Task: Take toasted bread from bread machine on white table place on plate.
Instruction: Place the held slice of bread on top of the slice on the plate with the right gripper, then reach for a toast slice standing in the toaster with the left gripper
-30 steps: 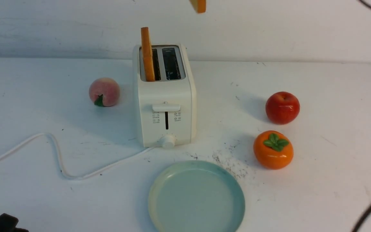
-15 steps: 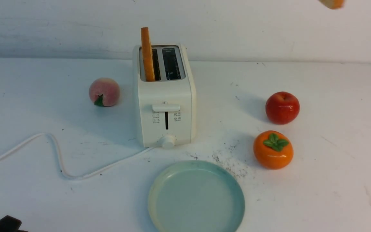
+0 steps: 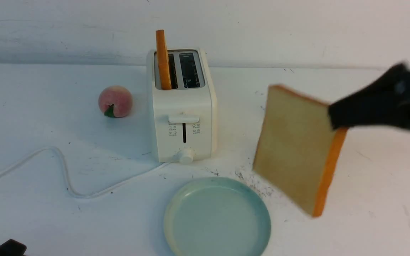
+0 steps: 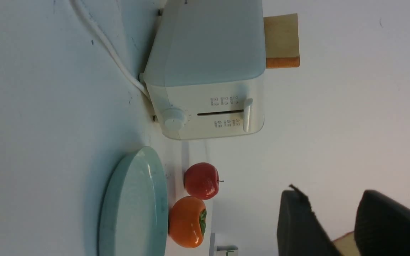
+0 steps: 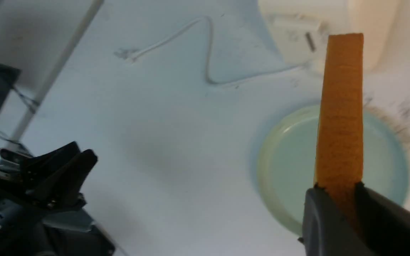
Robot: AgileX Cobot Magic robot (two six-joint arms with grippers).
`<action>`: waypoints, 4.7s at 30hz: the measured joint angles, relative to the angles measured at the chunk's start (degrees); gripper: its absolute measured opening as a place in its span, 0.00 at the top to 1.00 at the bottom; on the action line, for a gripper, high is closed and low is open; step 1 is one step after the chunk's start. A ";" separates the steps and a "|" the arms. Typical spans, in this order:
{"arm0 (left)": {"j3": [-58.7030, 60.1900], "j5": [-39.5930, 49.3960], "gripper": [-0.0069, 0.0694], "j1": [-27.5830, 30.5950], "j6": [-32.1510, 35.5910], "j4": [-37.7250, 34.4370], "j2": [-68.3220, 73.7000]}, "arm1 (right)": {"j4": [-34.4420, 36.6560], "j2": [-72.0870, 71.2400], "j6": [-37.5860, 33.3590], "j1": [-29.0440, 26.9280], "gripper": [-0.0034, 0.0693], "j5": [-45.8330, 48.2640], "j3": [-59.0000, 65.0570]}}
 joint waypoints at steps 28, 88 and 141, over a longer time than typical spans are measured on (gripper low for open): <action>0.00 0.44 0.60 0.00 0.29 0.06 0.00 | 32.64 23.44 -20.96 0.00 0.83 -0.87 15.91; 0.00 0.62 0.60 0.00 0.46 0.11 0.00 | 23.59 28.26 -29.98 4.56 0.26 -9.64 13.26; -65.57 58.01 0.93 0.00 19.93 29.89 61.32 | -41.79 -21.56 19.46 4.56 0.96 14.94 -9.03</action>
